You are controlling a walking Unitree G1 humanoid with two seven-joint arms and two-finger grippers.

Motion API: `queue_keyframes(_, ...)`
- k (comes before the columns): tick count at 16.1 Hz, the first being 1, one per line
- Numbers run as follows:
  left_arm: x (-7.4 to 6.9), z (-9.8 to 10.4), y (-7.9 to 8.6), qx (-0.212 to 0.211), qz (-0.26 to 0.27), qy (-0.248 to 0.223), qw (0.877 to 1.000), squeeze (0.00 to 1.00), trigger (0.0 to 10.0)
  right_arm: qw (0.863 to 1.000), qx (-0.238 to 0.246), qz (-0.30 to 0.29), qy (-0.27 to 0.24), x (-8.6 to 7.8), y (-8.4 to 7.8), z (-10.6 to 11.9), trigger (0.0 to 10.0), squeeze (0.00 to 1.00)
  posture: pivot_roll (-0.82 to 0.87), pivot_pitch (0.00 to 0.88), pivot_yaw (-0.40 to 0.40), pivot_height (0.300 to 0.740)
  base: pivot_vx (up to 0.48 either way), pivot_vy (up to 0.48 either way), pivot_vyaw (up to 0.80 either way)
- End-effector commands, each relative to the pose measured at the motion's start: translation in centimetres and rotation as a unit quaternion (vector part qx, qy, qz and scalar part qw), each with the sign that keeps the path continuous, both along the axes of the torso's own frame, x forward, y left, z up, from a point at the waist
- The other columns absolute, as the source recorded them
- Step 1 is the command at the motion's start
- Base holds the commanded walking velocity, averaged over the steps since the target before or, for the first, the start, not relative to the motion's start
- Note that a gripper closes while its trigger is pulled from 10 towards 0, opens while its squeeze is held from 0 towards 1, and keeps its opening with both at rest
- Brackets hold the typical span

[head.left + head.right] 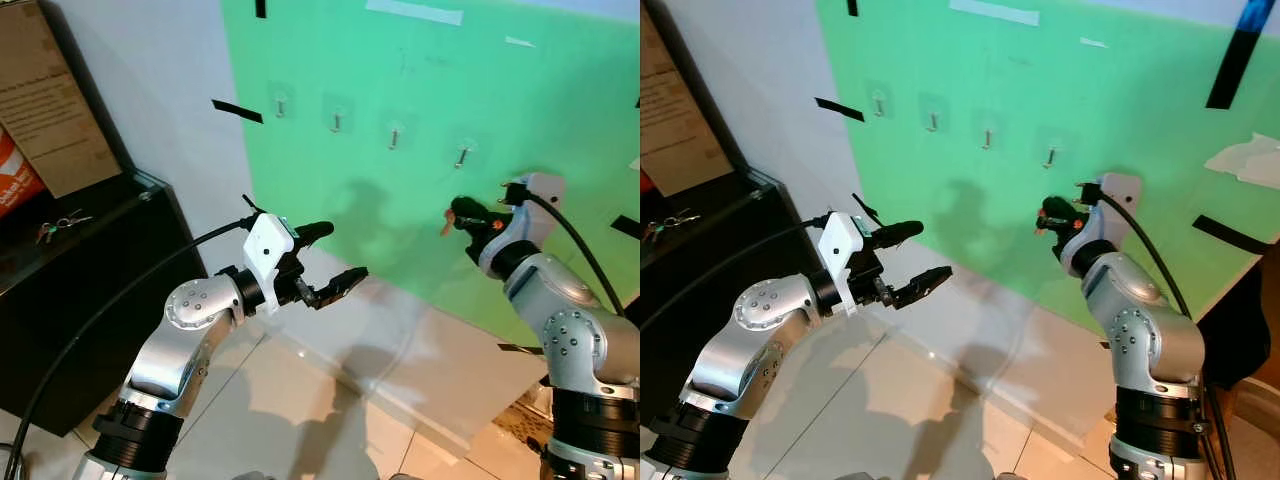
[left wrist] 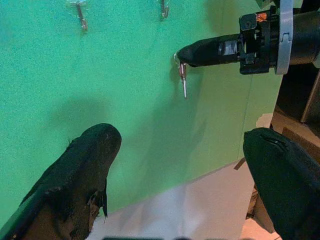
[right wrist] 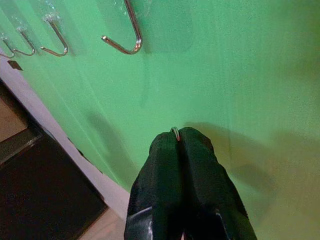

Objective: Hang keys on a hook

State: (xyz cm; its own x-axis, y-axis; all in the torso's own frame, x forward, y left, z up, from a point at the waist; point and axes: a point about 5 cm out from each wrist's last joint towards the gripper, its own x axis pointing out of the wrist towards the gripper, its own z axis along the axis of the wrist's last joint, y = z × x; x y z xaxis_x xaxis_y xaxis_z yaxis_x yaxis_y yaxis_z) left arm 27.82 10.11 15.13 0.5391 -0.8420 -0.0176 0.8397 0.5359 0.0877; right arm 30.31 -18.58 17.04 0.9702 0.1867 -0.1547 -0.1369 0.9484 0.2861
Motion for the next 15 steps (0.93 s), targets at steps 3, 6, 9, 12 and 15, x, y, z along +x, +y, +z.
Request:
queue_keyframes(3, 0.2, 0.0, 0.0, 0.011, -0.001, -0.004, 1.000, 0.00, 10.0, 1.000, 0.003, 0.008, -0.015, 0.0, 0.3, 0.7, 10.0, 0.00, -0.10, 0.000, 0.037, 0.740, 0.000, 0.000, 0.00)
queue_keyframes(6, 0.2, 0.1, 0.0, 0.011, -0.001, -0.004, 1.000, 0.00, 10.0, 0.993, 0.023, 0.010, -0.116, -0.1, 0.1, 3.6, 10.0, 0.00, -0.10, 0.000, 0.037, 0.740, 0.000, 0.000, 0.00)
queue_keyframes(9, 0.2, 0.0, -0.1, 0.011, -0.003, -0.004, 1.000, 0.00, 10.0, 0.989, 0.001, 0.031, -0.141, -0.3, 0.4, 4.6, 10.0, 0.00, -0.10, 0.000, 0.037, 0.740, 0.000, 0.000, 0.00)
queue_keyframes(12, 0.1, 0.0, -0.2, 0.010, -0.004, -0.004, 1.000, 0.00, 10.0, 0.989, -0.001, 0.023, -0.143, -0.2, 0.3, 4.4, 10.0, 0.00, -0.10, 0.000, 0.034, 0.740, 0.000, 0.000, 0.00)
queue_keyframes(15, 0.1, -0.1, -0.2, 0.011, -0.005, -0.003, 1.000, 0.00, 10.0, 0.990, 0.001, 0.033, -0.138, -0.1, 0.8, 4.3, 10.0, 0.00, -0.10, 0.000, 0.031, 0.740, 0.000, 0.000, 0.00)
